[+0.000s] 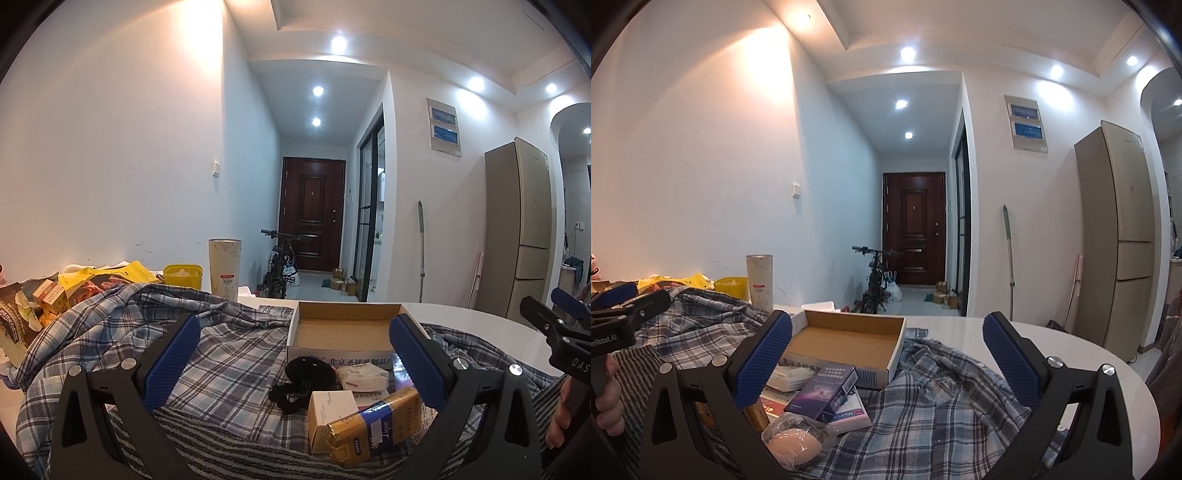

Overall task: Organize objects
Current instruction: 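Reach the left gripper down and grasp the gold-and-blue cigarette pack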

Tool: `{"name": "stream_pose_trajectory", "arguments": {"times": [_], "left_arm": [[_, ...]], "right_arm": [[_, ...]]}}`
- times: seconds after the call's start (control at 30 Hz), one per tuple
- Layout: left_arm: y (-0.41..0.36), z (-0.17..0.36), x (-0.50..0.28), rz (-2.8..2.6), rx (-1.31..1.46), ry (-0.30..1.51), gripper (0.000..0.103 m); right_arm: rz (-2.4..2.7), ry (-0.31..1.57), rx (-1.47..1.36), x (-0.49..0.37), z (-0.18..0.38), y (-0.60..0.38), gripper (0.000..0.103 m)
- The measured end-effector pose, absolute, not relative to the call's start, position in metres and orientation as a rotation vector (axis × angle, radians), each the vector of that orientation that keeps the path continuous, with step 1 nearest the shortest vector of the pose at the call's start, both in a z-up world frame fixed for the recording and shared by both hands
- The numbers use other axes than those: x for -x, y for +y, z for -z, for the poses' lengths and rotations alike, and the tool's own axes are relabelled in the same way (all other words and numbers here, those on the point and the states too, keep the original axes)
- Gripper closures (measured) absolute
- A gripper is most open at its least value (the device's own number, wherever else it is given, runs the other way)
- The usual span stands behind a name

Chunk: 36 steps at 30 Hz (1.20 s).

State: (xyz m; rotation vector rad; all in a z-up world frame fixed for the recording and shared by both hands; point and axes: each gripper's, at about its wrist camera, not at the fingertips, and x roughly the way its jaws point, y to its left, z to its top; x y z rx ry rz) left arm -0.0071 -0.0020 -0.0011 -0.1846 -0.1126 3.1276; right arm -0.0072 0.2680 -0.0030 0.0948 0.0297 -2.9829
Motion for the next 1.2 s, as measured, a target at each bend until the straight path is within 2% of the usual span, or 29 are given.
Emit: {"name": "stream_pose_trajectory", "arguments": {"times": [0.07, 0.23, 0.33, 0.43, 0.63, 0.73, 0.87, 1.13, 1.17, 1.2], "left_arm": [[-0.002, -0.003, 0.006, -3.119, 0.182, -0.101, 0.0], [0.004, -0.008, 0.021, -3.102, 0.407, 0.031, 0.0], [0.0, 0.0, 0.034, -3.006, 0.528, -0.041, 0.0], [-0.005, 0.011, 0.044, -2.912, 0.635, -0.131, 0.0], [-0.002, 0.025, 0.048, -2.821, 0.742, -0.144, 0.005], [0.006, 0.028, 0.046, -2.76, 0.781, -0.057, 0.011], [0.005, 0.033, 0.06, -2.682, 0.888, -0.083, 0.02], [0.024, 0.058, 0.082, -2.564, 1.08, 0.008, 0.028], [0.026, 0.061, 0.083, -2.565, 1.096, 0.017, 0.031], [0.026, 0.064, 0.084, -2.561, 1.111, 0.018, 0.037]], "right_arm": [[2.986, 0.018, -0.099, 0.005, 0.0, 0.268, 0.0], [2.936, 0.049, -0.262, 0.011, -0.011, 0.256, 0.0], [2.915, 0.088, -0.297, 0.013, -0.008, 0.245, 0.001], [2.905, 0.082, -0.312, 0.02, 0.001, 0.239, 0.007], [2.896, 0.057, -0.398, 0.037, 0.018, 0.239, 0.012], [2.884, 0.009, -0.405, 0.038, 0.019, 0.246, 0.012], [2.881, -0.03, -0.379, 0.033, 0.019, 0.251, 0.012], [2.873, -0.025, -0.348, 0.029, 0.016, 0.25, 0.012], [2.872, -0.027, -0.348, 0.029, 0.017, 0.25, 0.012], [2.871, -0.03, -0.348, 0.029, 0.017, 0.25, 0.012]]}}
